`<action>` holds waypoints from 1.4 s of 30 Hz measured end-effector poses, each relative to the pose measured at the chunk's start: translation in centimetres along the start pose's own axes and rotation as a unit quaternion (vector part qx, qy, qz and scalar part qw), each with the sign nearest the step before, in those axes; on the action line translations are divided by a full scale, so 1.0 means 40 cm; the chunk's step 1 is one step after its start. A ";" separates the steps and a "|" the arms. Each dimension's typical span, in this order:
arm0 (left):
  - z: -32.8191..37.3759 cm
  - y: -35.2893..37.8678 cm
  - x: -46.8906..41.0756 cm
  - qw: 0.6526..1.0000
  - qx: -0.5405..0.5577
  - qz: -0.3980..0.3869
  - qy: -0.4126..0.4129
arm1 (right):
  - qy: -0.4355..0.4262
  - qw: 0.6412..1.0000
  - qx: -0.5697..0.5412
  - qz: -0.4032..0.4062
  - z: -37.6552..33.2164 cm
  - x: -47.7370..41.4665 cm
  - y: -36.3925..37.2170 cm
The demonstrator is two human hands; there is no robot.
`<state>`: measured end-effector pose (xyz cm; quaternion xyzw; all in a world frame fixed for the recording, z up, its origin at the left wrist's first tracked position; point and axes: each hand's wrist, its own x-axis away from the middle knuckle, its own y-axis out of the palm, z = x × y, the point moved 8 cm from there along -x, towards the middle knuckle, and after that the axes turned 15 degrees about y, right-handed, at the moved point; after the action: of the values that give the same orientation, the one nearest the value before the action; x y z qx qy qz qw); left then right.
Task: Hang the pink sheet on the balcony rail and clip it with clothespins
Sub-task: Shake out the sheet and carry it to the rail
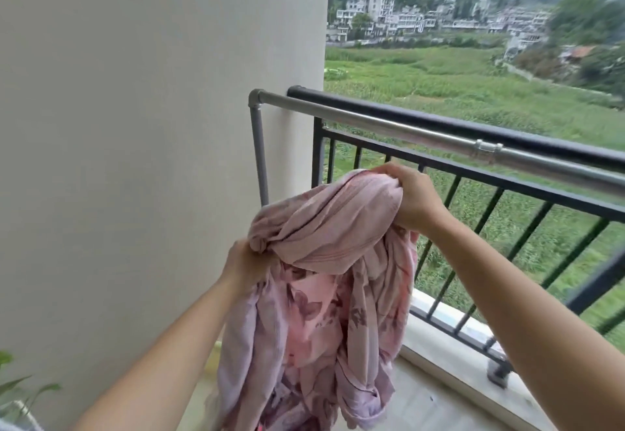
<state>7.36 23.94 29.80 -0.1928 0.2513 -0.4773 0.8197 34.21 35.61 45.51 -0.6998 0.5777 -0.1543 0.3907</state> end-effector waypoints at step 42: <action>0.054 0.197 0.043 0.949 0.006 -0.316 0.016 | -0.059 0.978 -0.136 -0.145 -0.134 0.025 -0.012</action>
<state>14.76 26.30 26.74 -0.2493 0.1878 -0.7164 0.6240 31.22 32.72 49.08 -0.8306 0.4617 -0.0879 0.2985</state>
